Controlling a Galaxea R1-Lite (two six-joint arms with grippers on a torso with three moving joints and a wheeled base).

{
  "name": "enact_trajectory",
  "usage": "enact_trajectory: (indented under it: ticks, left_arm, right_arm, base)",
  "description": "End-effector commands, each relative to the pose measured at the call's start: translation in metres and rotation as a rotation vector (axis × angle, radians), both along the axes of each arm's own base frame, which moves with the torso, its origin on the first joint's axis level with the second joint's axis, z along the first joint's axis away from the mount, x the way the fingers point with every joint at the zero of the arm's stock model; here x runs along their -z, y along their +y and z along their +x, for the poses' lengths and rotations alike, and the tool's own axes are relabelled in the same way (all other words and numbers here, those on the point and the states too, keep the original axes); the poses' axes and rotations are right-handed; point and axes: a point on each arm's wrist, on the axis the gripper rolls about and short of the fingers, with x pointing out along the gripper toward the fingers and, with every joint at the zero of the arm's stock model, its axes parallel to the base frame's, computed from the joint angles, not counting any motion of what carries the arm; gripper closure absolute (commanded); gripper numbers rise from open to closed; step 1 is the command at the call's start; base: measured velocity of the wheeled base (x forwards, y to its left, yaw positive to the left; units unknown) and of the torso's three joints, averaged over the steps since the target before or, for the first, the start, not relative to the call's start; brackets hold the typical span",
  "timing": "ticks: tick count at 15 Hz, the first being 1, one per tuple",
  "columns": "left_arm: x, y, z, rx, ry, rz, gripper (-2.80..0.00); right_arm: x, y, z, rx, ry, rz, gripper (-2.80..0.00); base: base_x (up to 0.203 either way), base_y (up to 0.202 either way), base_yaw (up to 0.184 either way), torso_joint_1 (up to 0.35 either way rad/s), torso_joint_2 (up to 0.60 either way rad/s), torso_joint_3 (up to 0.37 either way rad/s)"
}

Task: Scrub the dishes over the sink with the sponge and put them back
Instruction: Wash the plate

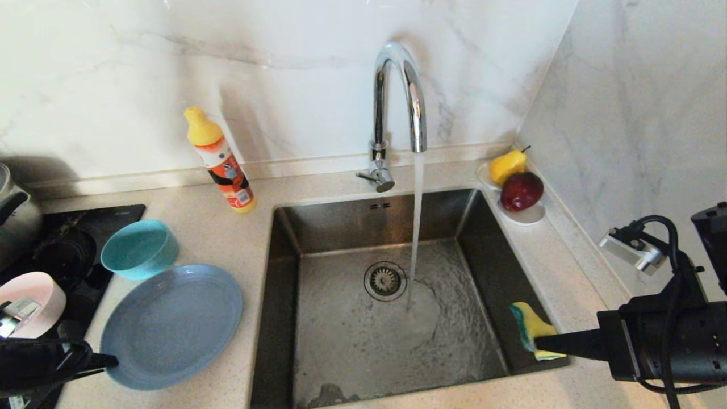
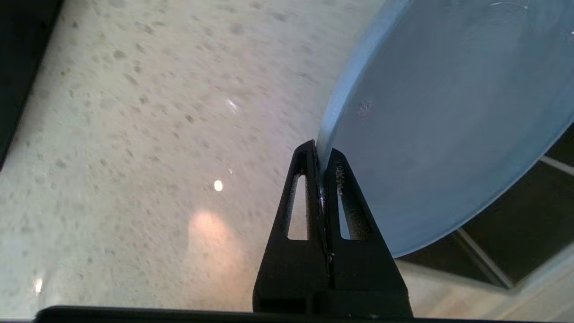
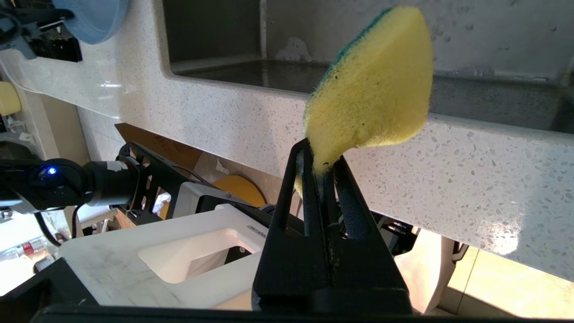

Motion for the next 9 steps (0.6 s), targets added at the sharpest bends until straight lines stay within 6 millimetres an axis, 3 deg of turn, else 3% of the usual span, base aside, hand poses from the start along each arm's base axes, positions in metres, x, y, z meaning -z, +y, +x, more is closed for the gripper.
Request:
enact_trajectory:
  ticks: [1,4,9]
  left_arm:
    - [-0.025,-0.013,-0.016,0.016,-0.093,0.057,0.00]
    - [-0.053,-0.036,-0.032,0.097,-0.192,0.100,0.00]
    - [-0.071,-0.085,-0.014,0.370,-0.191,0.130,0.00]
  right_arm:
    - [-0.001,0.000,0.000,0.000,-0.001,0.004,0.00]
    - [-0.006,-0.001,-0.004,-0.001,-0.019,0.015,0.00]
    - [-0.017,-0.006,-0.015,-0.005,-0.074,0.043,0.00]
  base:
    - [0.000,0.000,0.000,0.000,0.00,0.000]
    - [0.000,0.000,0.000,0.000,0.00,0.000]
    - [0.000,0.000,0.000,0.000,0.00,0.000]
